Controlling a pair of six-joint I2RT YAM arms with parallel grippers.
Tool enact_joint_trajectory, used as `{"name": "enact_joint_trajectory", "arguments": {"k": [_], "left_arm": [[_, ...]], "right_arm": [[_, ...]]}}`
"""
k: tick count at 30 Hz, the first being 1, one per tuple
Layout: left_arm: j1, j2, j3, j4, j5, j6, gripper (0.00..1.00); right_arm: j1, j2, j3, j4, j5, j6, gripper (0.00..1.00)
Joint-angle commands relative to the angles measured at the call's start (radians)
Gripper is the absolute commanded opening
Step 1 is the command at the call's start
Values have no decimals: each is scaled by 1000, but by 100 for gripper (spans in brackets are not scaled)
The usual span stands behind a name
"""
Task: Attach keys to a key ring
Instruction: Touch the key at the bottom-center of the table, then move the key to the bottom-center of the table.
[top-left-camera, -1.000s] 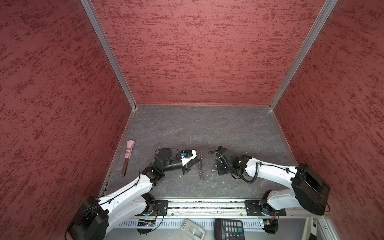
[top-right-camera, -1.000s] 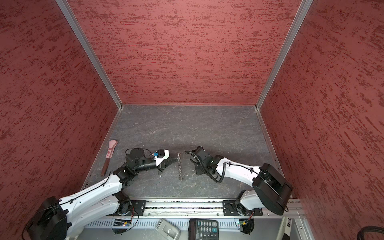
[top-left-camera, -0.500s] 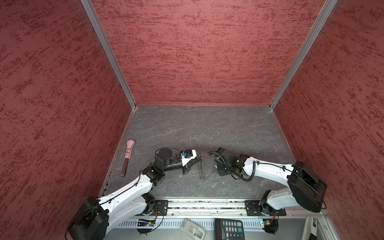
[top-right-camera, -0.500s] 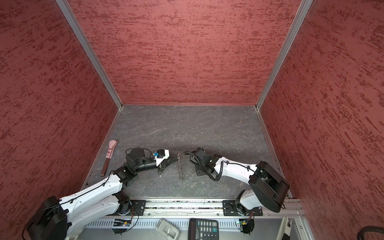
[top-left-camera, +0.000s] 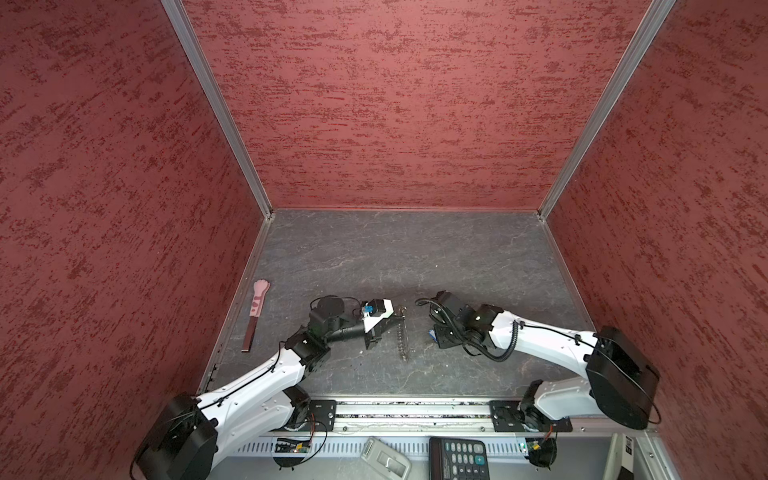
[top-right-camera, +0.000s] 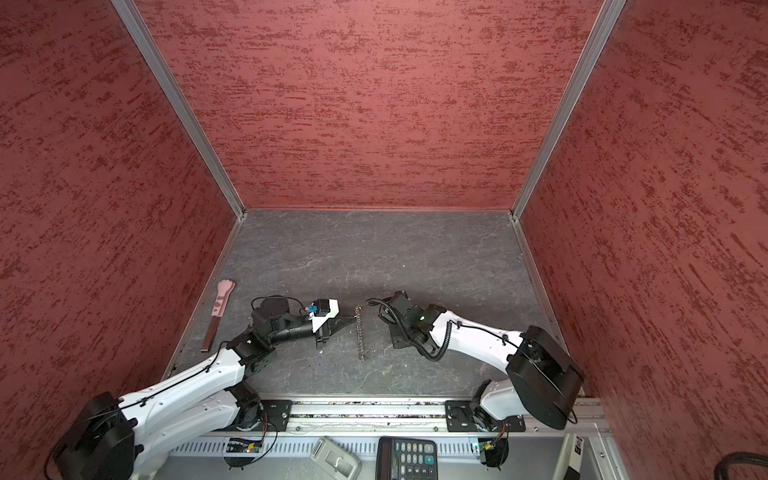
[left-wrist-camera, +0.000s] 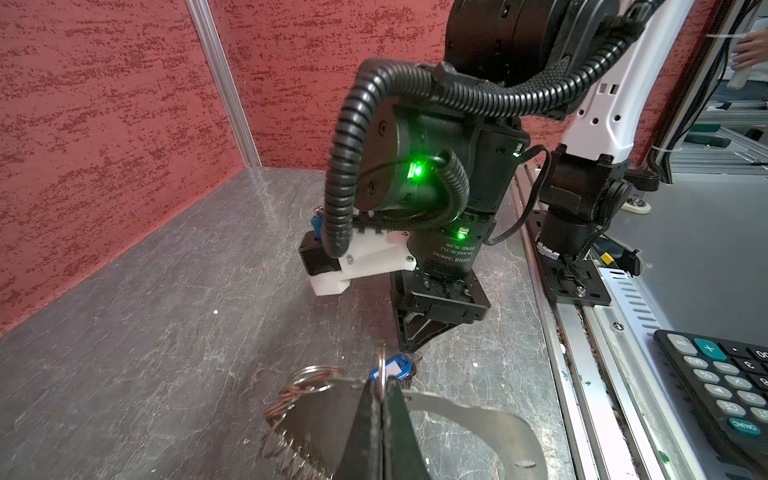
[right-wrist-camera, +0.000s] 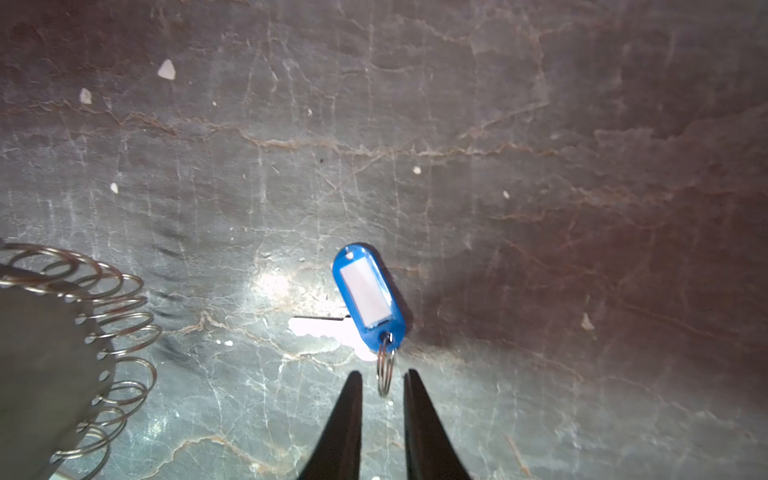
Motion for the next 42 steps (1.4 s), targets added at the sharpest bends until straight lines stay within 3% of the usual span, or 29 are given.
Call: {"name": "enact_joint_trajectory", "arguments": {"k": [1,14,20,24,33,42], "left_arm": [[-6,-2,3,15,-10,9,0],[-6,4,4,17,-11,10,0],[-6,5,4,15,-10,11,0],[-6,6,6,8,-12,13,0],[-5,1,8,2,-13,16,0],[-8,-6,7,-3,-19,19,0]], "right_arm": [[5,15,29,-50,18,24,18],[5,75,25,-20,-37,27,17],[5,92,42,-38,-34,16,9],[5,110,72,-93,-28,-4,0],[5,201,178,-340,-70,-62,0],[1,292,229,-384,-74,-98,0]]}}
